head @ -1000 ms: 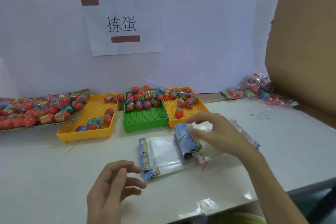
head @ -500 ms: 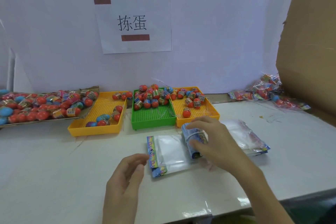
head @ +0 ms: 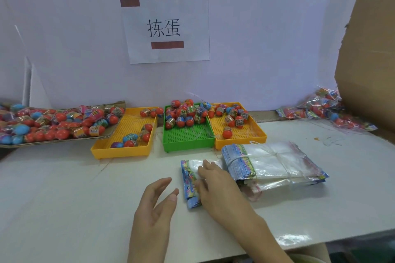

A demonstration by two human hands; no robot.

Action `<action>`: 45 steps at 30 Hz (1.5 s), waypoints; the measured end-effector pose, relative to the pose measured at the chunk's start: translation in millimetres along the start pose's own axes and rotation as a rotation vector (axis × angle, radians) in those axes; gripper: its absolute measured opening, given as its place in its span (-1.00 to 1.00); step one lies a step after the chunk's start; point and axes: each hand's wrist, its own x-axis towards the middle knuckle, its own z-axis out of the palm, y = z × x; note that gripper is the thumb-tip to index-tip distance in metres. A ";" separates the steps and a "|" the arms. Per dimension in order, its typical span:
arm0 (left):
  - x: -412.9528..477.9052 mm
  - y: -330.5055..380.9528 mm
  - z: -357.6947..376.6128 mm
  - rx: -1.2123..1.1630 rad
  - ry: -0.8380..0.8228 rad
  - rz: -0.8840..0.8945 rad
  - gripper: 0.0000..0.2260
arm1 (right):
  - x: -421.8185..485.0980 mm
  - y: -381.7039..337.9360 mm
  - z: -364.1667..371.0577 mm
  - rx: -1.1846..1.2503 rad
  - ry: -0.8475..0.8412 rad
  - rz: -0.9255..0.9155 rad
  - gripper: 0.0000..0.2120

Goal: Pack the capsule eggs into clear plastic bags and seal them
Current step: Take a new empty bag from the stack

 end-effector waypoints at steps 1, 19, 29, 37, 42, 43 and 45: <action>0.4 -1.0 -0.4 -0.006 0.003 -0.002 -0.75 | -0.3 -1.0 -0.6 0.020 0.022 -0.001 -0.81; 3.2 -4.4 2.6 0.136 -0.189 0.035 -0.68 | 2.8 -3.9 16.4 0.362 0.186 0.087 -0.71; 4.2 -9.3 4.7 0.112 -0.222 0.055 -0.62 | -2.2 -13.9 4.6 0.791 0.307 0.071 -0.81; 9.5 7.5 -4.9 -0.399 -0.326 -0.216 -0.21 | -23.4 -24.2 -17.4 0.776 0.155 -0.303 -0.66; 12.4 4.1 -9.4 -0.443 -0.115 -0.158 -0.56 | -25.0 -12.3 -12.9 0.685 0.080 -0.241 -0.59; 12.2 2.4 -9.4 -0.434 -0.069 -0.138 -0.67 | -25.5 -10.8 -12.3 0.695 0.075 -0.236 -0.57; 10.7 -0.4 -10.6 -0.401 -0.038 -0.104 -0.72 | -24.8 -9.3 -12.5 0.726 0.073 -0.211 -0.53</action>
